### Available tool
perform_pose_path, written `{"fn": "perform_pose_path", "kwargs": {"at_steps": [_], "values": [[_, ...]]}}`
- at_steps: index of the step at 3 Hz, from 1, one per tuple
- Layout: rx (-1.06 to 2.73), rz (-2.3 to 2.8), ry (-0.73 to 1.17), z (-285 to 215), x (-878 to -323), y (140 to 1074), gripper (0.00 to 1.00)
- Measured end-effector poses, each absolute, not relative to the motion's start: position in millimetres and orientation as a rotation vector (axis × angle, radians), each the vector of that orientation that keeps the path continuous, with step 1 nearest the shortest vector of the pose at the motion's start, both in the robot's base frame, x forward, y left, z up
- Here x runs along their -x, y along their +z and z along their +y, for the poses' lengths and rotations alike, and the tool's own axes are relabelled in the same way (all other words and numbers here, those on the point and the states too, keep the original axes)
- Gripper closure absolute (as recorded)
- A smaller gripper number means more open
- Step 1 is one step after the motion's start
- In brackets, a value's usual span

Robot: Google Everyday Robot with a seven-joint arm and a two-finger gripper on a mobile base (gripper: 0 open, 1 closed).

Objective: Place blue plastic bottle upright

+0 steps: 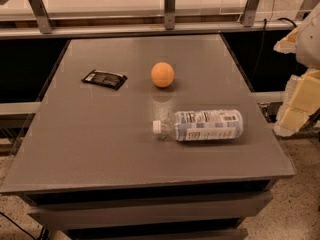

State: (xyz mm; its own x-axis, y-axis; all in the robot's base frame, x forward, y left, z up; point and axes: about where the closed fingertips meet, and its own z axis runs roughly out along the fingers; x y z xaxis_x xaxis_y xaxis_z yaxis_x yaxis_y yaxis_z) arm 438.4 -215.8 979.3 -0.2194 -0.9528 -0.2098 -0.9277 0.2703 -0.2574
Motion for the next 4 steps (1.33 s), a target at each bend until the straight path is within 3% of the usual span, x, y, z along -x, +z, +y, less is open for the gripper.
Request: {"fn": "perform_pose_path", "kwargs": {"at_steps": [1, 4], "values": [[1.719, 2.223, -0.109, -216, -438, 979, 0.00], [2.213, 2.030, 0.057, -71, -436, 880, 0.00]]}}
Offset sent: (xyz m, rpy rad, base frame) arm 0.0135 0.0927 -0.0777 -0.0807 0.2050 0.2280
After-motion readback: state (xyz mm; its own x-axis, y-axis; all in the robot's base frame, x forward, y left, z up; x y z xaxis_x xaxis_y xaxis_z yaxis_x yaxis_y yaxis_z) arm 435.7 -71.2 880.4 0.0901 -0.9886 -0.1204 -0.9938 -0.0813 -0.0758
